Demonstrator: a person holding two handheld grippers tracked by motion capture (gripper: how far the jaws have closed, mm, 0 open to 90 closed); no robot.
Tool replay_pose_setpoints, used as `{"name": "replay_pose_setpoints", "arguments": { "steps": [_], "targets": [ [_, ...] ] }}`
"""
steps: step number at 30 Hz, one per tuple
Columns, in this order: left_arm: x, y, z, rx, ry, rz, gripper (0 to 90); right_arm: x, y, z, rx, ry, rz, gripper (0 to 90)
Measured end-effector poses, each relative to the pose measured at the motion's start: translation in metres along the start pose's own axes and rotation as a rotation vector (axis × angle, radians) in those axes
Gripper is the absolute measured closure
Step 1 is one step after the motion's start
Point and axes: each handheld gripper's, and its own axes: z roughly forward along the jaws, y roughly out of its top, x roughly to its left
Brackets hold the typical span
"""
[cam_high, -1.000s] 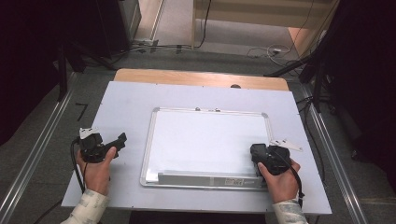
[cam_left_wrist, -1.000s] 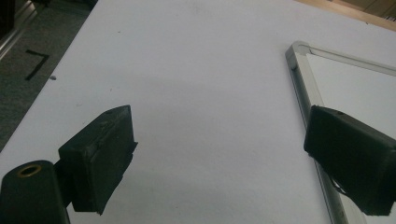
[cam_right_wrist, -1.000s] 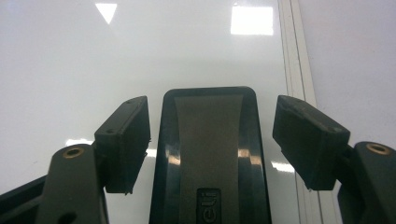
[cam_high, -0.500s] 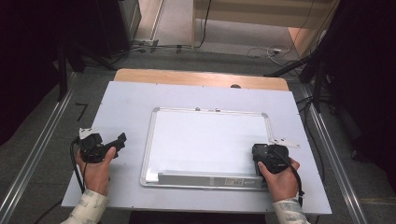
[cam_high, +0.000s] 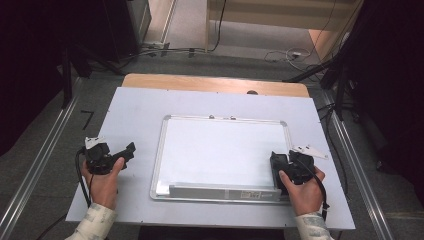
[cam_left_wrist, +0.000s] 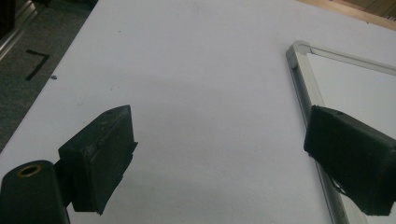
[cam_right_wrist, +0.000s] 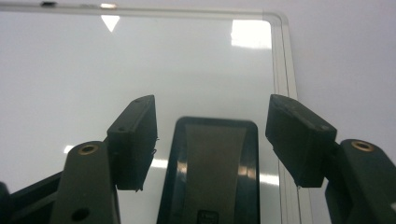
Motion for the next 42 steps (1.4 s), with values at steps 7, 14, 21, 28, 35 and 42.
{"name": "replay_pose_setpoints", "arguments": {
  "steps": [7,14,21,28,35,42],
  "targets": [
    [0.001,0.0,0.0,0.001,0.002,0.0,9.2,0.002,0.009,-0.012,-0.008,0.032,-0.038,58.0],
    [0.002,0.0,-0.001,0.0,0.005,-0.003,9.2,0.0,0.012,-0.015,0.02,0.073,-0.041,62.0],
    [0.002,0.0,-0.001,-0.002,0.005,-0.004,9.2,-0.007,0.012,-0.02,-0.018,0.102,-0.041,43.6],
    [0.002,0.0,-0.001,-0.001,0.005,-0.005,9.2,-0.012,0.01,-0.021,-0.065,0.112,-0.055,27.5],
    [0.003,0.0,-0.001,-0.003,0.009,-0.01,9.2,-0.019,0.008,-0.024,-0.07,0.102,-0.041,26.1],
    [0.004,0.0,-0.002,-0.005,0.011,-0.012,9.2,-0.03,0.006,-0.027,-0.076,0.09,-0.026,25.7]
  ]
}}
